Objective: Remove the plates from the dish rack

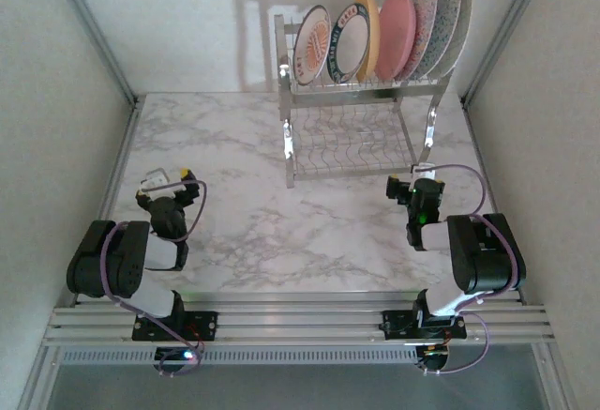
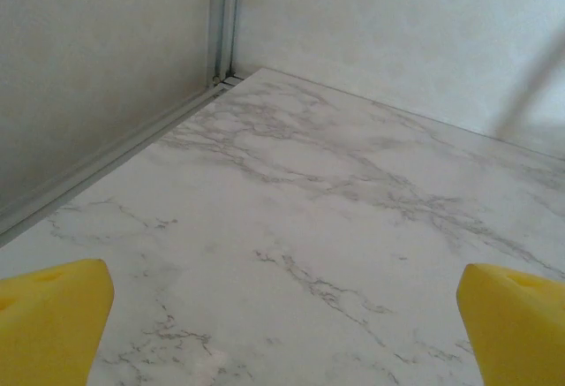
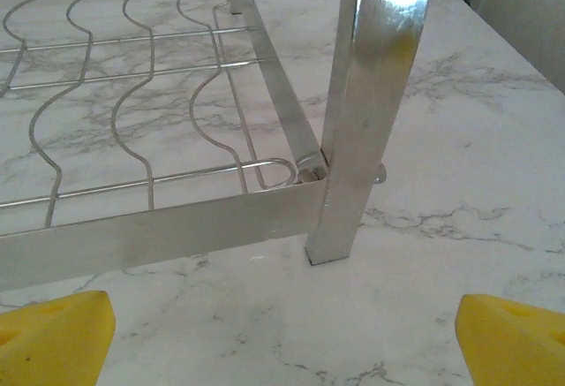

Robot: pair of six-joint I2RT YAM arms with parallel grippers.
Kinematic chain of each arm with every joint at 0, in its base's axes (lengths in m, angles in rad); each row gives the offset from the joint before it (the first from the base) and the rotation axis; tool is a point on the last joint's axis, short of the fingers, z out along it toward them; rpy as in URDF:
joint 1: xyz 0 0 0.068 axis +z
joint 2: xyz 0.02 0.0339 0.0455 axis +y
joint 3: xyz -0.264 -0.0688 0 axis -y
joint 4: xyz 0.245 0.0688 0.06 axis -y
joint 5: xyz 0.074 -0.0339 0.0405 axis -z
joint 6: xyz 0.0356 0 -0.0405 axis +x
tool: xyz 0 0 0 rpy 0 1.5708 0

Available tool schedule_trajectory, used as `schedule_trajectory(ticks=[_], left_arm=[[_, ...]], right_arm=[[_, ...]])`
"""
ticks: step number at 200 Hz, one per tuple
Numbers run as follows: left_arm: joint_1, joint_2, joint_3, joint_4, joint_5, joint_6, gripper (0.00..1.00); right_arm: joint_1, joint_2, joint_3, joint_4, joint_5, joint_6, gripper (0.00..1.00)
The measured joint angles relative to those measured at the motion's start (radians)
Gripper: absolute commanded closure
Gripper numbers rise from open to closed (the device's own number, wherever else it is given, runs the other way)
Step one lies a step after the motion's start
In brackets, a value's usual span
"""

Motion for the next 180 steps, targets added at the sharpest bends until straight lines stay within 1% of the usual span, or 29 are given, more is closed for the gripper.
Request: schedule_trajectory(ticks=[30, 154, 168, 180], left_arm=[[0.0, 0.0, 0.0, 0.0, 0.0, 0.0, 0.01], [0.0, 0.0, 0.0, 0.0, 0.0, 0.0, 0.01], [0.0, 0.0, 0.0, 0.0, 0.0, 0.0, 0.01], [0.0, 0.0, 0.0, 0.0, 0.0, 0.0, 0.01]], right_arm=[[0.0, 0.0, 0.001, -0.003, -0.023, 0.0, 0.01], [0.0, 0.0, 0.001, -0.003, -0.026, 0.0, 0.01], [0.0, -0.001, 0.001, -0.003, -0.023, 0.0, 0.01], [0.009, -0.032, 0.0, -0.039, 0.008, 0.004, 0.01]])
